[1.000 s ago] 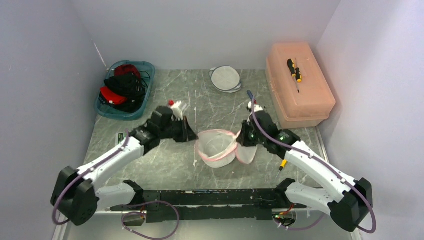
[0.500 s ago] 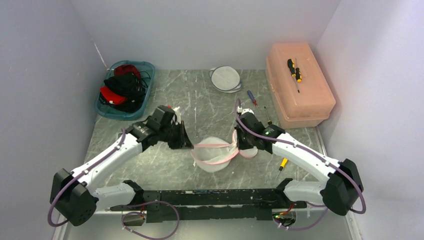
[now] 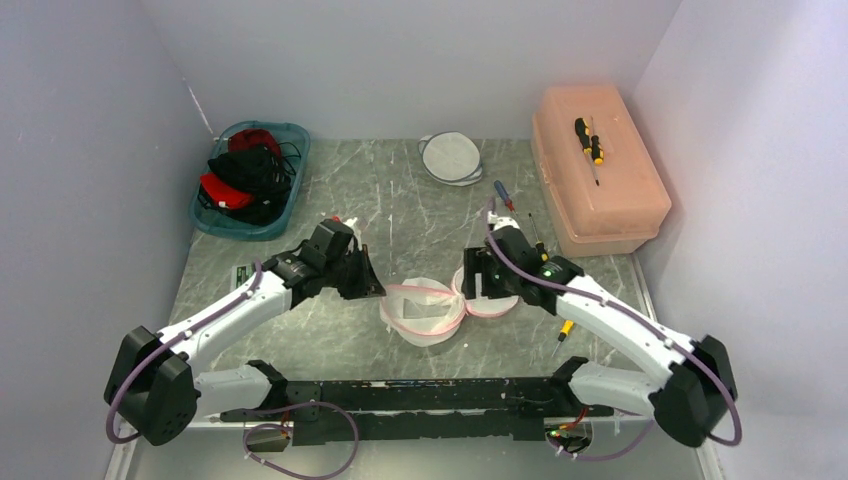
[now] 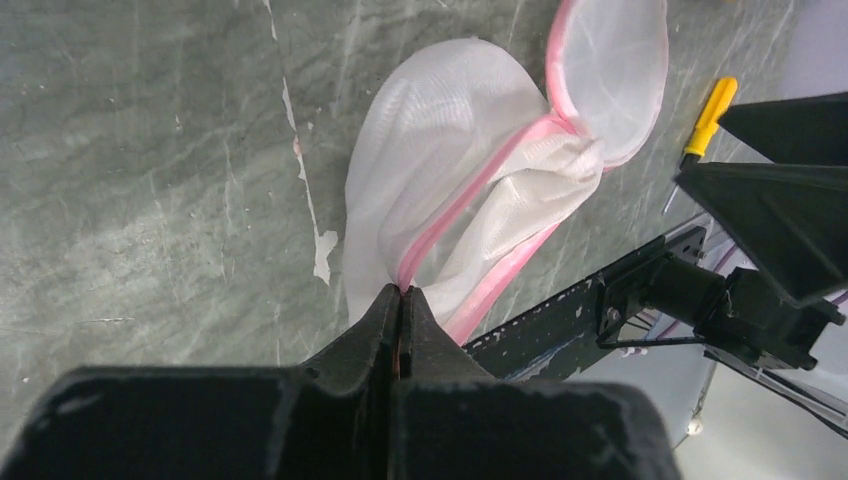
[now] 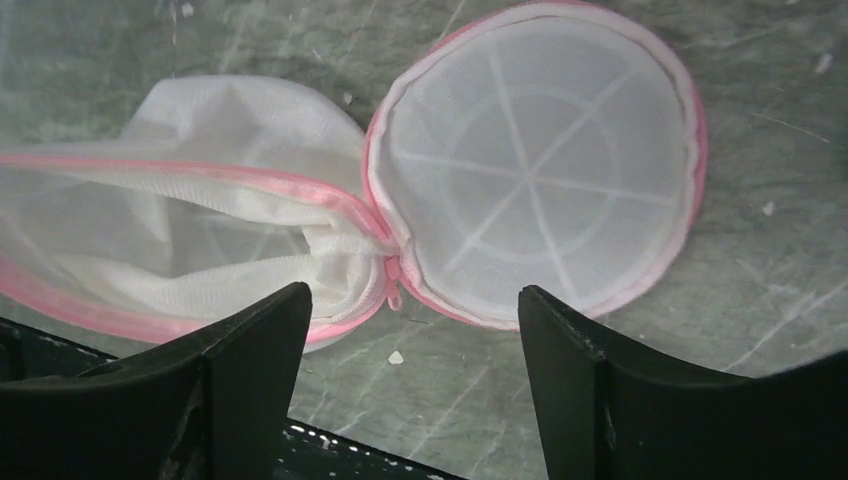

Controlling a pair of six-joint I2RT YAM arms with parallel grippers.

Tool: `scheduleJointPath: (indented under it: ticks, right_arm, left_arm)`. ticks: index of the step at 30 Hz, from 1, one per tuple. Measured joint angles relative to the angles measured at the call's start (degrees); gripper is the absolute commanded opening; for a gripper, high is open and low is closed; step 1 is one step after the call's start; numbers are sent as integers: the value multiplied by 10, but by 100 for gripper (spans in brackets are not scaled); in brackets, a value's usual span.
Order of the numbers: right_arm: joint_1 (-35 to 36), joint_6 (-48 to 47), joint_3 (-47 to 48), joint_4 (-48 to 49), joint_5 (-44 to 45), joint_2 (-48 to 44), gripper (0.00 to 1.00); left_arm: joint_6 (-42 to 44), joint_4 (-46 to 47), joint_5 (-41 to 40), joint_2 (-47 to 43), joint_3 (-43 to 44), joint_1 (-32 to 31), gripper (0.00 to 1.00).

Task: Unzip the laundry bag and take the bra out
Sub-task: Adjust the laundry bag at the center of the board, then close the laundry bag at the center of the board.

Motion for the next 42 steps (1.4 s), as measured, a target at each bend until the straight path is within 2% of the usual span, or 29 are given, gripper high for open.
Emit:
scheduleJointPath:
  ticks: [3,7,12,15,20,30,33,34,36,38,41,42]
  right_arm:
    - [-27,18,-32,14,-10,-61,82]
    - [-92,75,-127,57,-39,-173,84]
    - [-133,185,-252,103,-74,-270,86]
    - [-143,232,-283,136,-87,-262,86]
    - [-158,284,-297,207,-101,-195,84]
    - [-194,364,-344,352,-104,-123,76]
    - [-201,386,-360,407,-101,-107,65]
    - [-202,391,-365,423,-101,-100,58]
    - [-207,397,-369,447,-101,-81,36]
    - [-212,395,-369,457,-99,-59,19]
    - [-214,375,-369,453,-96,-55,2]
    - [-214,362,-369,447,-91,-67,0]
  left_arm:
    - [0,2,-16,-2,0,0,3]
    - [0,-2,-39,-37,-8,0,3]
    - [0,-2,-45,-76,-18,0,3]
    - [0,1,-45,-73,-29,0,3]
    - [0,-1,-45,-71,-49,0,3]
    - [2,0,-45,-71,-51,0,3]
    - [2,1,-45,-71,-57,0,3]
    - [2,1,-45,-71,-59,0,3]
    - [2,1,-45,-71,-63,0,3]
    - [2,1,-45,-71,-66,0,3]
    - [2,1,-46,-69,-66,0,3]
    - [2,1,-47,-67,-66,0,3]
